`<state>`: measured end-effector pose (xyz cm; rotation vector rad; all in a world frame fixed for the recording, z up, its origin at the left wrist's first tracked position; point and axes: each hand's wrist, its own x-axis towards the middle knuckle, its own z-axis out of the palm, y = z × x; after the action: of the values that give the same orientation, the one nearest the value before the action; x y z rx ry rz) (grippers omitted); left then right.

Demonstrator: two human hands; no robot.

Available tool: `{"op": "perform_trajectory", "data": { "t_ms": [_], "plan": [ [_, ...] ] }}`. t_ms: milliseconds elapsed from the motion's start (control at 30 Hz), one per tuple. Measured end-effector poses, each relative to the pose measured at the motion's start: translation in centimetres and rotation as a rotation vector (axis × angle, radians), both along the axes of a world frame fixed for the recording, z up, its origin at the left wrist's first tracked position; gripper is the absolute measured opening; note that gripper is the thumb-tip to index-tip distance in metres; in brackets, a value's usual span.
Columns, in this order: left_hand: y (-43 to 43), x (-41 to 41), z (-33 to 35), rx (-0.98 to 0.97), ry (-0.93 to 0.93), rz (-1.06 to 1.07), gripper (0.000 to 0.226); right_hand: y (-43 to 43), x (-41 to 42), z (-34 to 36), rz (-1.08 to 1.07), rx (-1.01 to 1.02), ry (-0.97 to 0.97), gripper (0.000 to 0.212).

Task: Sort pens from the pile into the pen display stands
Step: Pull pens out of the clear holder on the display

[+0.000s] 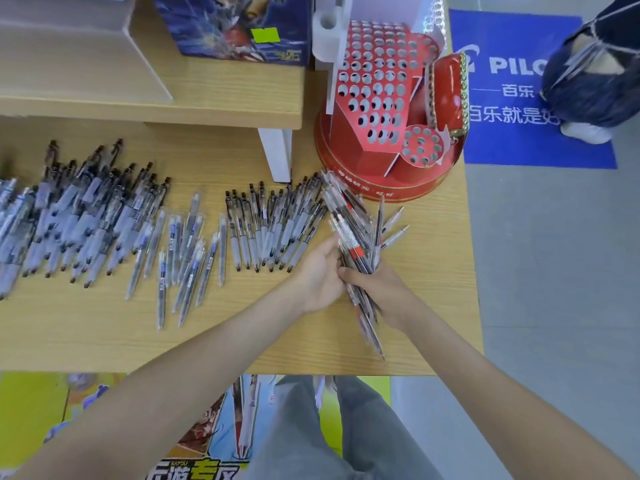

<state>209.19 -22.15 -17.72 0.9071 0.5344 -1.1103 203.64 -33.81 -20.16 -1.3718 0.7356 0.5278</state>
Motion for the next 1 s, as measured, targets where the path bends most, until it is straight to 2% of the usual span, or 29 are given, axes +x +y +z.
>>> {"op": "perform_trajectory", "data": {
  "t_ms": [133, 200, 333, 400, 433, 500, 567, 633, 700, 767, 867, 933, 1000],
  "plan": [
    [0.2, 0.4, 0.1, 0.229, -0.206, -0.168, 0.038, -0.7, 0.2, 0.8, -0.013, 0.017, 0.087, 0.019],
    [0.3, 0.4, 0.0, 0.319, -0.236, -0.218, 0.043, -1.1, 0.0, 1.0, 0.007, -0.016, 0.128, 0.004],
    [0.7, -0.9, -0.1, 0.437, -0.27, -0.311, 0.059, -1.4, -1.0, 1.0, -0.013, -0.014, 0.126, 0.008],
    [0.8, -2.2, 0.1, 0.399, -0.252, -0.4, 0.059, -1.5, -1.4, 0.7, -0.02, 0.002, 0.136, 0.014],
    [0.8, -2.9, 0.0, 0.354, -0.23, -0.467, 0.055, -1.6, -1.5, 0.2, -0.032, -0.01, 0.164, 0.025],
    [0.7, -4.5, 0.0, 0.229, -0.178, -0.578, 0.035, -1.5, -1.7, -0.2, -0.06, -0.015, 0.208, 0.051],
    [0.3, -5.9, -0.6, 0.105, -0.143, -0.581, 0.02, -1.2, -1.8, -0.4, -0.073, 0.01, 0.175, 0.06],
    [-0.1, -6.4, -1.4, 0.098, -0.172, -0.556, 0.024, -1.0, -1.7, -0.4, -0.069, 0.051, 0.122, 0.053],
    [0.2, -6.1, -1.6, 0.116, -0.224, -0.615, 0.026, -0.7, -1.7, 0.1, -0.072, 0.098, 0.071, 0.029],
    [1.1, -5.4, -1.4, 0.099, -0.234, -0.71, 0.022, -0.5, -1.6, 0.2, -0.056, 0.135, 0.047, 0.017],
    [3.0, -4.0, -0.7, 0.117, -0.23, -0.833, 0.03, 0.4, -1.7, 0.4, -0.037, 0.181, 0.052, 0.015],
    [4.4, -3.1, -0.4, 0.154, -0.267, -0.898, 0.026, 0.8, -1.8, 0.5, -0.041, 0.177, 0.073, 0.015],
    [5.6, -2.5, -0.1, 0.224, -0.311, -0.873, 0.017, 0.8, -1.9, 0.8, -0.05, 0.17, 0.095, 0.015]
  ]
}}
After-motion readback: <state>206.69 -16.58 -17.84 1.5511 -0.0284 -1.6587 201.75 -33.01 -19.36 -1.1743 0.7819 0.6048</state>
